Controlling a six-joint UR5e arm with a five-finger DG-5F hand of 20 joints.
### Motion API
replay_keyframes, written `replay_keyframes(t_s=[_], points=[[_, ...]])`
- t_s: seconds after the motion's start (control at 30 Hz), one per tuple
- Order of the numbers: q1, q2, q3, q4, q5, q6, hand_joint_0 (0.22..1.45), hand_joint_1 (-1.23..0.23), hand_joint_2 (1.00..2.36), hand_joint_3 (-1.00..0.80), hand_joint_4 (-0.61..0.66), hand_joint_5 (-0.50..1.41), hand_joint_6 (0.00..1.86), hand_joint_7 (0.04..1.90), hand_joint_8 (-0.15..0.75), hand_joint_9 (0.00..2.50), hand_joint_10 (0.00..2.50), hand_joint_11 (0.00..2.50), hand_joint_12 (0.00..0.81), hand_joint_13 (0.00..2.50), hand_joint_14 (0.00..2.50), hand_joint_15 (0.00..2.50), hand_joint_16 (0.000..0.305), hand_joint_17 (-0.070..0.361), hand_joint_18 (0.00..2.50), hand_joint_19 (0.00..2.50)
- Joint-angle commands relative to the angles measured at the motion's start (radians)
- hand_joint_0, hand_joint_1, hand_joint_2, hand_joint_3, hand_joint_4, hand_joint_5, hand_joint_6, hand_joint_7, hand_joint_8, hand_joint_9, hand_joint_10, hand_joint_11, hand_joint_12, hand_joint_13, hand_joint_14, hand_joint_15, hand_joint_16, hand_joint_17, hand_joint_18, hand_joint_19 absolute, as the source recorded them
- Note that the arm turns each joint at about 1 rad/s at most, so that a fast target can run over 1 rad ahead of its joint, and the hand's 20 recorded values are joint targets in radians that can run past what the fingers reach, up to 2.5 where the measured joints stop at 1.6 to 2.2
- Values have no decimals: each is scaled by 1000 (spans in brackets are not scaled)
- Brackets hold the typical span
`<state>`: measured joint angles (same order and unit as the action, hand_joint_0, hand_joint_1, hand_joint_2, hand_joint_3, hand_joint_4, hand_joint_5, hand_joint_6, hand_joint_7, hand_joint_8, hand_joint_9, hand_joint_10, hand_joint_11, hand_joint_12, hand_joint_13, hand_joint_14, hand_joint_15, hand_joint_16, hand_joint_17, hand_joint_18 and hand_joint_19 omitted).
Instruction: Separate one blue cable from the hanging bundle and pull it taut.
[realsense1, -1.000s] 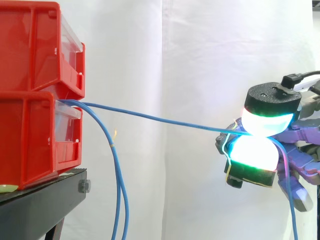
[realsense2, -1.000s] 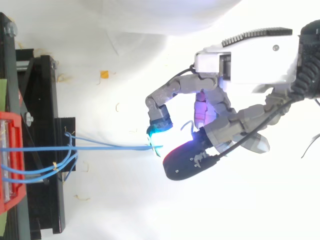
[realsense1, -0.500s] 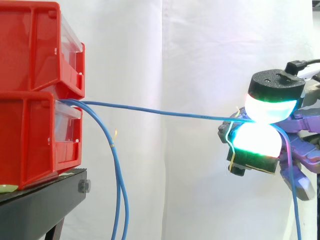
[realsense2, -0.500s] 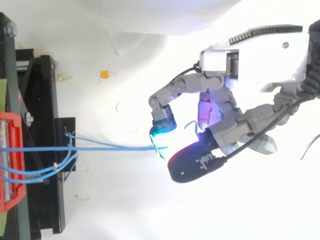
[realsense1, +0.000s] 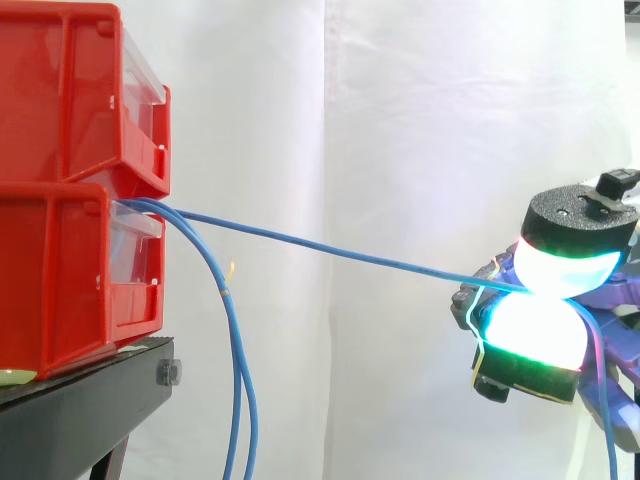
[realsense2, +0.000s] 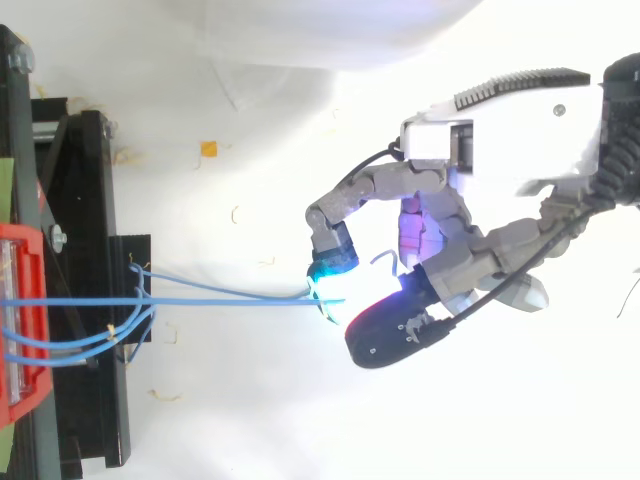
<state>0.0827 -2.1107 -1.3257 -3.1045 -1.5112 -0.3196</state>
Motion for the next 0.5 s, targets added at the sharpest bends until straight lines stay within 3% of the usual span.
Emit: replay_keyframes(t_s=[0.0,0.47], points=[[2,0,-18,36,0,2,743,-730,1013,-95,0,154,504,1343,185,2151,29,729,306,1511,21,688,72,162,1101,442],[2,0,-18,35,-1,2,742,-728,1014,-97,2,153,504,1341,183,2152,28,732,308,1508,21,687,72,162,1097,451]])
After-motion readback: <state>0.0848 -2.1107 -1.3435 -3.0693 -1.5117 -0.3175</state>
